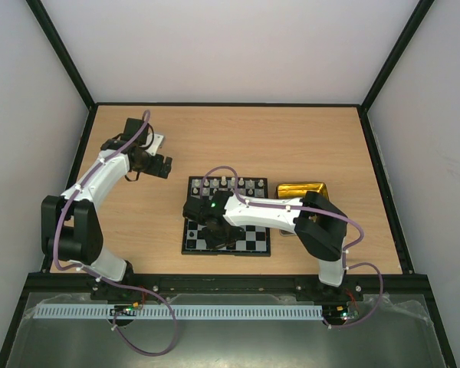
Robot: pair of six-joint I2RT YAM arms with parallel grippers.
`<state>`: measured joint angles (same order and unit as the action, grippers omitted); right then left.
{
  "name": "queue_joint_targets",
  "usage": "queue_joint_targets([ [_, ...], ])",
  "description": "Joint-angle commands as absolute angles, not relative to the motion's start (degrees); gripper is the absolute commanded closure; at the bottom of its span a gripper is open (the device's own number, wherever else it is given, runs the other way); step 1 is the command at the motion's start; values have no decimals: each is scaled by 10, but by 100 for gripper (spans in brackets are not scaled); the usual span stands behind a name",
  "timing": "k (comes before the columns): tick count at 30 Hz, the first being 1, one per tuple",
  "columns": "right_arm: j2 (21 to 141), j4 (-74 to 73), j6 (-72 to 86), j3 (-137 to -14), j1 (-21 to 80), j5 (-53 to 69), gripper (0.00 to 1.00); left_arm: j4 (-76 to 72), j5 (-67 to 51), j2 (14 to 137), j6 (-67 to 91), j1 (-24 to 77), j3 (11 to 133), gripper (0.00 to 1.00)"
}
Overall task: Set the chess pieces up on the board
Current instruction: Place the chess piece on the chessboard.
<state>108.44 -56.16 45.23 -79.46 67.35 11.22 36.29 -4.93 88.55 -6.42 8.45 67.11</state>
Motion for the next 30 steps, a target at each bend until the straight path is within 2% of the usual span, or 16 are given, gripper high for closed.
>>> queue_joint_targets([
  [1, 1085, -566, 457, -796, 671, 103, 82, 361, -53, 883, -66, 86, 670, 1],
  [30, 1072, -577, 457, -826, 671, 89, 80, 363, -56, 873, -68, 86, 664, 1],
])
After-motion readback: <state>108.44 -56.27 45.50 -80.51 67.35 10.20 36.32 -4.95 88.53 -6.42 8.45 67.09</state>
